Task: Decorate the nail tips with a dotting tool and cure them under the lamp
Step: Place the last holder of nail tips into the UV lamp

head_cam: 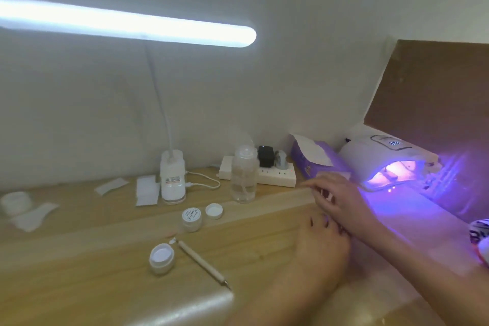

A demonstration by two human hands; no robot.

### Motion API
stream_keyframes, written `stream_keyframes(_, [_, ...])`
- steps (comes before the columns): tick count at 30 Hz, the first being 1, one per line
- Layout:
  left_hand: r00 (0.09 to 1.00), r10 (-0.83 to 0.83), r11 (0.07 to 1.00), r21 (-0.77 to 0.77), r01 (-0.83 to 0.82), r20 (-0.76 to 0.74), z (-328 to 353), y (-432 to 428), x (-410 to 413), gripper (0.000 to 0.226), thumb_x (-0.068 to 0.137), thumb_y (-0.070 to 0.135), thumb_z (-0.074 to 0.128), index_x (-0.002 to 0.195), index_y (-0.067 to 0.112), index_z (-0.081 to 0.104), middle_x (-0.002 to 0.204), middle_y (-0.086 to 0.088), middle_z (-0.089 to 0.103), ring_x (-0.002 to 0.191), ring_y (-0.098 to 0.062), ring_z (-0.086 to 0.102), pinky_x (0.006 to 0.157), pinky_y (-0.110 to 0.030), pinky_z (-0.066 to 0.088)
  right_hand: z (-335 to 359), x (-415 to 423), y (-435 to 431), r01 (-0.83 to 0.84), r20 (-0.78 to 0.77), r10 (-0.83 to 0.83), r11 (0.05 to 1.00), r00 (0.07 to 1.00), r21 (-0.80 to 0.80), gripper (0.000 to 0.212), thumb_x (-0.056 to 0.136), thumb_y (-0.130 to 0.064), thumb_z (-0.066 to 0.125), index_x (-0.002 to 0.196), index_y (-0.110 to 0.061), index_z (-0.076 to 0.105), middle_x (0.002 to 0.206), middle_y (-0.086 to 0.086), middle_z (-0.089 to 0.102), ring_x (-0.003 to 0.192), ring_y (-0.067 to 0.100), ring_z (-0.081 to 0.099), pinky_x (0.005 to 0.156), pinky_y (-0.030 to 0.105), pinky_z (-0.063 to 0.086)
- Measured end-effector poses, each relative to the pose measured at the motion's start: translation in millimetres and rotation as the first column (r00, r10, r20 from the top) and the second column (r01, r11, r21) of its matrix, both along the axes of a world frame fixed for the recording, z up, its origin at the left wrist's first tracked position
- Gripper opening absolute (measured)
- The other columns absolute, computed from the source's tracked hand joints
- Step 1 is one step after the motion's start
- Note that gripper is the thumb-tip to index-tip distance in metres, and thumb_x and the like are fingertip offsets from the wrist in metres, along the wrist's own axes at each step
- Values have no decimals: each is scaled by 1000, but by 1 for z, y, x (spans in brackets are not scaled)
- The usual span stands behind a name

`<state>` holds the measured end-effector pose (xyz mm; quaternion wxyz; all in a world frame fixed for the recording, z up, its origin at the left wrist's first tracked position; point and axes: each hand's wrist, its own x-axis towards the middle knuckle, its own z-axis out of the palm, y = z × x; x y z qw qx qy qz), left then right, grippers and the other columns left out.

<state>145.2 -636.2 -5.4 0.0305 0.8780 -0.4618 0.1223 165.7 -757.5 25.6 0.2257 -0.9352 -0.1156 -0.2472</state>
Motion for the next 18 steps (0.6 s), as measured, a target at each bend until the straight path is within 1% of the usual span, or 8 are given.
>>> stream_keyframes(2, [995, -81, 996, 31, 79, 52, 2, 31, -13, 31, 89, 36, 55, 118, 24, 57, 126, -3, 57, 110, -24, 56, 90, -37, 44, 16, 12, 29, -65, -106, 95, 964, 990, 256, 41, 87, -7, 72, 120, -30, 63, 103, -3, 67, 90, 3, 59, 76, 19, 46])
stream_keyframes(4, [993, -116, 993, -27, 116, 28, 13, 74, -26, 32, 73, 53, 62, 102, 39, 64, 112, 15, 63, 93, -6, 63, 78, -23, 48, 36, 33, 55, -62, -307, 215, 896, 927, 439, 67, 84, -20, 76, 141, -28, 43, 129, -9, 57, 115, 3, 56, 89, 17, 47])
stream_keyframes(6, [989, -151, 967, -208, 148, 2, 24, 121, -35, 27, 72, 50, 60, 97, 44, 67, 105, 21, 65, 88, 0, 63, 75, -19, 48, 50, 57, 76, -57, -425, 293, 871, 856, 487, 93, 82, -26, 78, 154, -23, 20, 144, -9, 42, 131, 10, 47, 104, 24, 42])
stream_keyframes(8, [989, -146, 931, -341, 131, -18, 37, 169, -37, 24, 80, 39, 56, 103, 41, 65, 107, 21, 63, 92, -1, 62, 78, -24, 47, 58, 75, 92, -55, -459, 315, 866, 831, 496, 103, 81, -29, 79, 157, -24, 9, 151, -4, 34, 136, 16, 41, 108, 27, 36])
stream_keyframes(10, [999, -53, 898, -437, 43, -10, 40, 219, -31, 24, 86, 32, 55, 108, 38, 61, 110, 21, 62, 97, -2, 61, 81, -28, 42, 58, 87, 97, -28, -471, 315, 853, 824, 521, 106, 80, -31, 79, 157, -25, 7, 156, 2, 32, 137, 19, 41, 108, 28, 35])
stream_keyframes(12, [993, 72, 835, -538, -113, -97, 37, 263, -23, 24, 89, 32, 53, 110, 40, 60, 112, 24, 60, 101, 2, 59, 82, -30, 43, 55, 95, 98, -14, -466, 309, 844, 829, 536, 107, 79, -30, 79, 157, -25, 7, 155, 3, 34, 133, 19, 43, 105, 28, 36])
stream_keyframes(15, [932, 190, 695, -628, -350, -309, 24, 307, -13, 22, 95, 25, 59, 108, 43, 61, 111, 24, 60, 100, -3, 58, 78, -16, 42, 51, 101, 98, -22, -414, 316, 816, 854, 578, 103, 81, -24, 78, 157, -30, 9, 150, 2, 39, 126, 19, 47, 97, 27, 40])
stream_keyframes(18, [882, 213, 595, -660, -458, -420, 13, 324, 0, 28, 95, 12, 60, 104, 39, 64, 107, 21, 63, 98, -5, 58, 66, -8, 40, 43, 100, 98, -36, -374, 323, 796, 869, 604, 102, 81, -17, 78, 156, -34, 11, 148, 3, 41, 131, 22, 46, 103, 32, 41])
